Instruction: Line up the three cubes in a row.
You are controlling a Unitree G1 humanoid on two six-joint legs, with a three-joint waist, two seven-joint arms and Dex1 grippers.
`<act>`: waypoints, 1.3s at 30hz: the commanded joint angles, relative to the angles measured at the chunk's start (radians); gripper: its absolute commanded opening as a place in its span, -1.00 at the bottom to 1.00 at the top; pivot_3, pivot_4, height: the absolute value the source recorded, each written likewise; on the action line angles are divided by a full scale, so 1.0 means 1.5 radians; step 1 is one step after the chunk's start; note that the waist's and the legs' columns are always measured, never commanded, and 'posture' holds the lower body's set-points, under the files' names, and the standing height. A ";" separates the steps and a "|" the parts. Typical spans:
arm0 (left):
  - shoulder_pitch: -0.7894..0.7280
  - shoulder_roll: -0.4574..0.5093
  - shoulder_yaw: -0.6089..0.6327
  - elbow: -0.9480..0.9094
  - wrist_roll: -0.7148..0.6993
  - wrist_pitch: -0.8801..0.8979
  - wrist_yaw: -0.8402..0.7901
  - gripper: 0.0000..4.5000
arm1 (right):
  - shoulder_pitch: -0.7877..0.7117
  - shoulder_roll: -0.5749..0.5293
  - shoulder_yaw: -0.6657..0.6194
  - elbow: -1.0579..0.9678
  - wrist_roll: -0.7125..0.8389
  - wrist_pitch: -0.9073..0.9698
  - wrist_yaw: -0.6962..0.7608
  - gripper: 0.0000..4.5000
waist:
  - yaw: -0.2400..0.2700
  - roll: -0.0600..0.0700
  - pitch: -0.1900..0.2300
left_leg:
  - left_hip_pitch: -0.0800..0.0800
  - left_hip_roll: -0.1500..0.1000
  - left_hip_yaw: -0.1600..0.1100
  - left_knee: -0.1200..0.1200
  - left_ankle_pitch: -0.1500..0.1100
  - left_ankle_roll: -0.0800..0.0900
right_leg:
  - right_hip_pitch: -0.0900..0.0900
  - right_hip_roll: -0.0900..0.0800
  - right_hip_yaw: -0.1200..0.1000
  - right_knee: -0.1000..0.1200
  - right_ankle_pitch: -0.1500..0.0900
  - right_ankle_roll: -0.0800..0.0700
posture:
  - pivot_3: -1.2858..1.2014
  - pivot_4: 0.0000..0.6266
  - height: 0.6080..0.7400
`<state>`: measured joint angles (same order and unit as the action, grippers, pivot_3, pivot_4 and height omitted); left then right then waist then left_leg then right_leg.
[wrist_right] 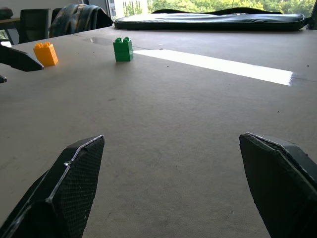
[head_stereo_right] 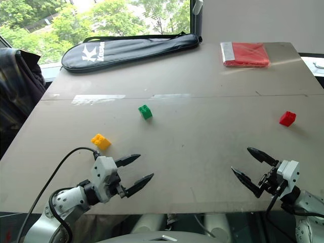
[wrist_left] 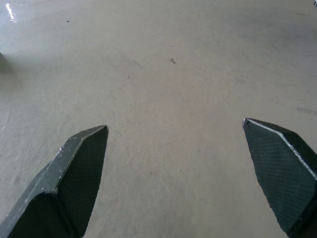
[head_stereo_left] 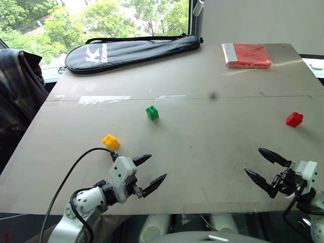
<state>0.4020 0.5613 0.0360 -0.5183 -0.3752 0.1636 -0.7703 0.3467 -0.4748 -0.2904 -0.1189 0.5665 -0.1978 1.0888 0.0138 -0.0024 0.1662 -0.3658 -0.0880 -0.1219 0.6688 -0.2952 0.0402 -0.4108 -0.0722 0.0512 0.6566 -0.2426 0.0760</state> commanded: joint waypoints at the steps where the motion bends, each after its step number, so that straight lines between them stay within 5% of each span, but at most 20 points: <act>1: -0.004 0.009 0.008 -0.010 0.001 -0.010 -0.007 0.97 | 0.000 -0.006 -0.011 0.005 -0.010 -0.014 -0.008 1.00 | 0.000 0.000 0.000 | 0.000 0.000 0.000 0.000 0.000 0.000 | 0.000 0.000 0.000 0.000 0.000 0.000 | 0.03 -0.52 0.58; 24: -0.034 0.016 0.002 0.001 -0.008 -0.002 -0.027 0.97 | -0.023 0.001 -0.017 0.028 -0.039 -0.041 -0.049 1.00 | 0.000 0.000 0.000 | 0.000 0.000 0.000 0.000 0.000 0.000 | 0.000 0.000 0.000 0.000 0.000 0.000 | 0.03 -0.52 0.58; 33: -0.152 0.059 -0.015 0.019 -0.033 0.032 -0.093 0.97 | -0.146 0.024 -0.117 0.009 -0.093 0.126 -0.426 1.00 | 0.000 0.001 0.000 | 0.000 0.000 0.000 0.000 0.001 -0.001 | 0.000 0.000 -0.001 0.001 0.001 -0.001 | 0.03 -0.52 0.58; 39: -0.299 0.074 -0.055 0.025 -0.068 0.096 -0.145 0.97 | -0.252 0.014 -0.125 0.059 -0.137 0.226 -0.562 1.00 | -0.001 0.001 0.000 | 0.000 0.000 -0.001 0.000 0.003 -0.005 | -0.001 0.001 -0.002 0.001 0.001 -0.002 | 0.03 -0.52 0.58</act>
<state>-0.0107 0.6626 -0.0383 -0.4659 -0.4401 0.2860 -0.9651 -0.0080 -0.4384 -0.4594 -0.0310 0.3749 0.1078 0.2973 0.0116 -0.0014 0.1662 -0.3660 -0.0880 -0.1236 0.6685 -0.2904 0.0327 -0.4118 -0.0703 0.0486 0.6588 -0.2404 0.0726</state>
